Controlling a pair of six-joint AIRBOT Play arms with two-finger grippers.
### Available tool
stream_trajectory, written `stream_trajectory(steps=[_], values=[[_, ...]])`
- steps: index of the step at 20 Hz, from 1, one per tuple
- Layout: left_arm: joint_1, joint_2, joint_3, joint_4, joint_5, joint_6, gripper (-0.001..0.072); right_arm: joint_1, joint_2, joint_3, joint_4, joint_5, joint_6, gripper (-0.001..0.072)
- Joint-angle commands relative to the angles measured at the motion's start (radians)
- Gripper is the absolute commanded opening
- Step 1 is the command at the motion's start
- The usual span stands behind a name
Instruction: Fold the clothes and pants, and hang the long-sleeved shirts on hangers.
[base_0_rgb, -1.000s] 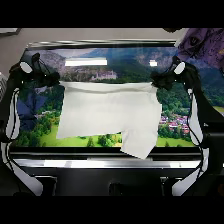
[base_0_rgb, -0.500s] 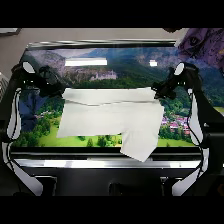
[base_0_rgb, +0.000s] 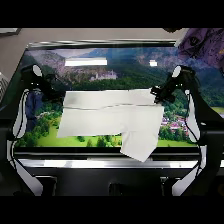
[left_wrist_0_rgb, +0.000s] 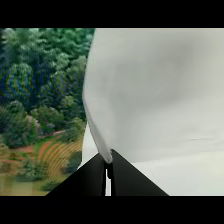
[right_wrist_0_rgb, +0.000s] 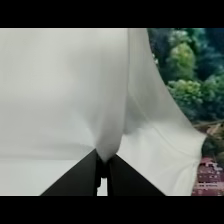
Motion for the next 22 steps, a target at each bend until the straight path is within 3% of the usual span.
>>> stream_trajectory(steps=[1,3,4,5,9,11,13,17,22], values=[[-0.014,-0.024,0.000,0.005,0.007,-0.010,0.0140,0.000,-0.020,0.000,0.004,-0.002,-0.014,0.0091],[-0.016,-0.023,0.004,-0.002,0.020,-0.021,0.0586,0.000,-0.018,0.000,0.012,-0.013,-0.027,0.0304],[-0.015,-0.022,0.016,-0.004,0.014,-0.020,0.0684,0.000,-0.011,0.000,0.023,-0.016,-0.037,0.0459],[-0.011,-0.018,0.035,-0.002,0.004,-0.020,0.0708,0.000,0.004,0.000,0.028,-0.015,-0.066,0.0497],[0.055,0.110,0.061,-0.001,0.004,-0.018,0.0705,-0.012,0.161,-0.003,-0.037,0.045,-0.299,0.0497],[0.107,0.220,0.034,0.011,0.025,-0.010,0.0705,-0.084,0.270,-0.059,0.077,0.037,-0.369,0.0496],[0.167,0.352,-0.079,0.028,0.061,-0.009,0.0705,-0.204,0.406,-0.254,0.183,0.026,-0.425,0.0496],[0.282,0.662,-0.544,0.025,0.230,-0.017,0.0705,-0.424,0.711,-0.851,0.330,-0.037,-0.505,0.0497],[0.312,0.850,-0.886,0.020,0.313,-0.017,0.0705,-0.441,0.917,-1.328,0.376,-0.119,-0.527,0.0497]])
